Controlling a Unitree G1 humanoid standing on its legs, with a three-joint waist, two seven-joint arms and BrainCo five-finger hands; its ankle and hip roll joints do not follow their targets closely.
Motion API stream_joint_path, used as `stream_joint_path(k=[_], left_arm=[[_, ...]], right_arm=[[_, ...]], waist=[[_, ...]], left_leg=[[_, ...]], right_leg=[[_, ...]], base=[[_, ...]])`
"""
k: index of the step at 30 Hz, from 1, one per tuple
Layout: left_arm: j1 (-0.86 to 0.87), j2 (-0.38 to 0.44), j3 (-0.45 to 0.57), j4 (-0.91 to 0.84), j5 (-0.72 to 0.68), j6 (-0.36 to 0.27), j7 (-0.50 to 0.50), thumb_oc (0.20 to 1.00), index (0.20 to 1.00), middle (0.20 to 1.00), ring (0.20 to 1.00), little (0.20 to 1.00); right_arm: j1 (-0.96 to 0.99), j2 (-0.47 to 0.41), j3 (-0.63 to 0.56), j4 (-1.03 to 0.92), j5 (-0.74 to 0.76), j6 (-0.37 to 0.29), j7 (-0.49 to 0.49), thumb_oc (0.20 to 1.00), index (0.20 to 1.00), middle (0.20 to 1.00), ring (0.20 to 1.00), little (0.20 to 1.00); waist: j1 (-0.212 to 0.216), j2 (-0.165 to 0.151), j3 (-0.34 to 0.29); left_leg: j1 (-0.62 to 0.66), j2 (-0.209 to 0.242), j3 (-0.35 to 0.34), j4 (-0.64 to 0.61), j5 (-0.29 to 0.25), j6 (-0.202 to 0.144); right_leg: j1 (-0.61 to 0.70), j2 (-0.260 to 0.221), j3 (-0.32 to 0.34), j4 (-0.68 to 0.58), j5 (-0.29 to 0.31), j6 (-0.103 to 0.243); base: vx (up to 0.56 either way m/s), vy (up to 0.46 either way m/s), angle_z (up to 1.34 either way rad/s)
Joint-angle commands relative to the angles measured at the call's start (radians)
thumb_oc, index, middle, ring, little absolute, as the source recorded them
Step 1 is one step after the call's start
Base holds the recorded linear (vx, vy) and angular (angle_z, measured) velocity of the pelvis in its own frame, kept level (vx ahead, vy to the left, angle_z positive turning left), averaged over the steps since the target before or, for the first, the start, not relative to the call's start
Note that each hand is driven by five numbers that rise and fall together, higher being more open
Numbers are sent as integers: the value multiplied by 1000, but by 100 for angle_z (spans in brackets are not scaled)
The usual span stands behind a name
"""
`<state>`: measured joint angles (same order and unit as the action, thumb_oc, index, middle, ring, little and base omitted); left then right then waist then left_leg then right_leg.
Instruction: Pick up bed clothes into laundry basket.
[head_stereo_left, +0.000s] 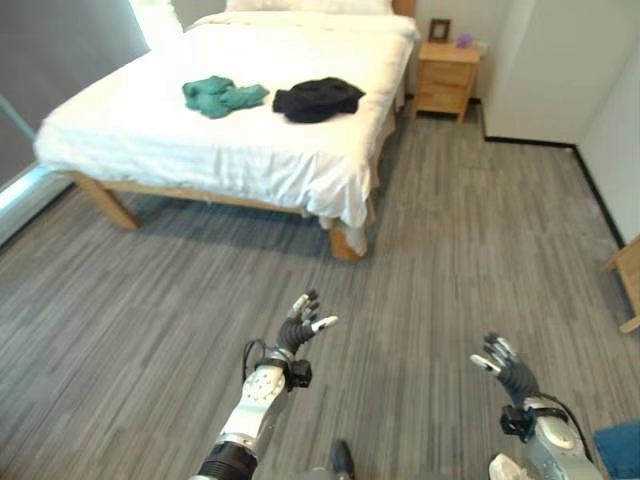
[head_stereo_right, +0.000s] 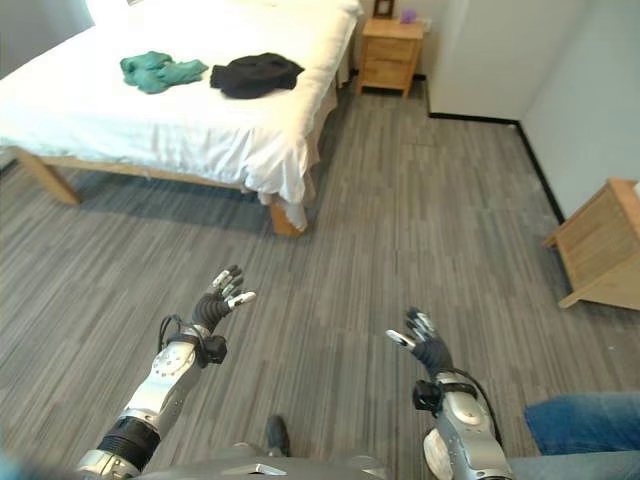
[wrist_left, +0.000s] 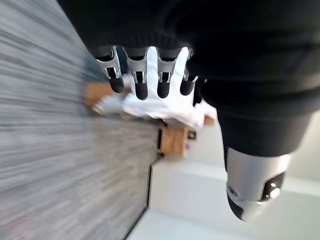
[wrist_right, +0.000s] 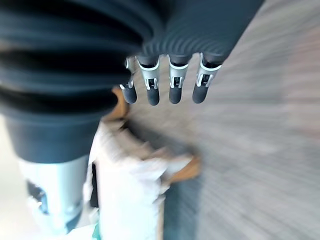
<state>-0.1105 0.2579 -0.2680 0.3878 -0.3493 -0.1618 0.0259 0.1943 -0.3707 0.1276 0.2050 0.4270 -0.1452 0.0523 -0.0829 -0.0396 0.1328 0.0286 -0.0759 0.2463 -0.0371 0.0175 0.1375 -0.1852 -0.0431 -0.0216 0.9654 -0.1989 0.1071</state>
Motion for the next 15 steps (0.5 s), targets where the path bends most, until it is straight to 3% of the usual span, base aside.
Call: stream_joint_path(k=[1, 3, 4, 5, 6, 8, 10, 15], left_arm=[[-40, 80, 26, -75, 15, -32, -6, 1000, 1000, 1000, 1000, 1000], [-40, 80, 26, -79, 8, -35, -9, 1000, 1000, 1000, 1000, 1000], [-38, 75, 25, -73, -7, -38, -11, 1000, 1000, 1000, 1000, 1000], [-38, 75, 25, -73, -7, -38, -11, 1000, 1000, 1000, 1000, 1000], [-38, 69, 21, -58, -4, -40, -13, 1000, 1000, 1000, 1000, 1000], [-34, 71, 27, -55, 8, -45, -17, 1000, 1000, 1000, 1000, 1000], [-22, 71, 32, -60, 21, -48, -20, 1000, 1000, 1000, 1000, 1000], [4, 72, 51, -71, 27, -45, -22, 1000, 1000, 1000, 1000, 1000]], right_arm=[[-79, 9, -36, 56, -35, -30, 2, 1000, 1000, 1000, 1000, 1000], [-73, 9, -41, 58, -33, -29, 5, 1000, 1000, 1000, 1000, 1000], [-62, 13, -48, 64, -26, -29, 3, 1000, 1000, 1000, 1000, 1000], [-62, 13, -48, 64, -26, -29, 3, 1000, 1000, 1000, 1000, 1000], [-45, 20, -56, 68, -10, -34, 2, 1000, 1000, 1000, 1000, 1000], [-25, 21, -65, 56, -5, -31, 13, 1000, 1000, 1000, 1000, 1000], [-7, 20, -72, 50, -13, -30, 23, 1000, 1000, 1000, 1000, 1000], [-13, 10, -66, 50, -31, -21, 33, 1000, 1000, 1000, 1000, 1000]], waist=[[15, 33, 26], [-5, 30, 31], [-31, 19, 34], [-30, 21, 33], [-58, 6, 28], [-67, -5, 23], [-76, -5, 18], [-95, 4, 13]], left_leg=[[31, 99, 35, 27, 1, -89], [58, 92, 8, 18, -13, -95], [95, 79, -32, 12, -42, -106], [93, 81, -31, 12, -40, -107], [134, 70, -73, -1, -74, -120], [157, 67, -92, -18, -79, -132], [193, 66, -122, -35, -89, -140], [276, 95, -167, -42, -120, -170]], right_leg=[[23, -158, -96, -403, 307, 14], [4, -157, -93, -449, 292, 16], [-19, -113, -31, -579, 283, 27], [-17, -111, -32, -586, 288, 26], [-21, -63, 73, -779, 283, 45], [-35, -56, 119, -881, 323, 66], [-73, -55, 116, -964, 377, 85], [-99, -65, 28, -971, 411, 97]], base=[[556, -57, 55], [434, -113, 58], [274, -108, 62], [601, -233, 82], [427, -158, 72], [473, -182, 65], [372, -139, 70], [409, -235, 33]])
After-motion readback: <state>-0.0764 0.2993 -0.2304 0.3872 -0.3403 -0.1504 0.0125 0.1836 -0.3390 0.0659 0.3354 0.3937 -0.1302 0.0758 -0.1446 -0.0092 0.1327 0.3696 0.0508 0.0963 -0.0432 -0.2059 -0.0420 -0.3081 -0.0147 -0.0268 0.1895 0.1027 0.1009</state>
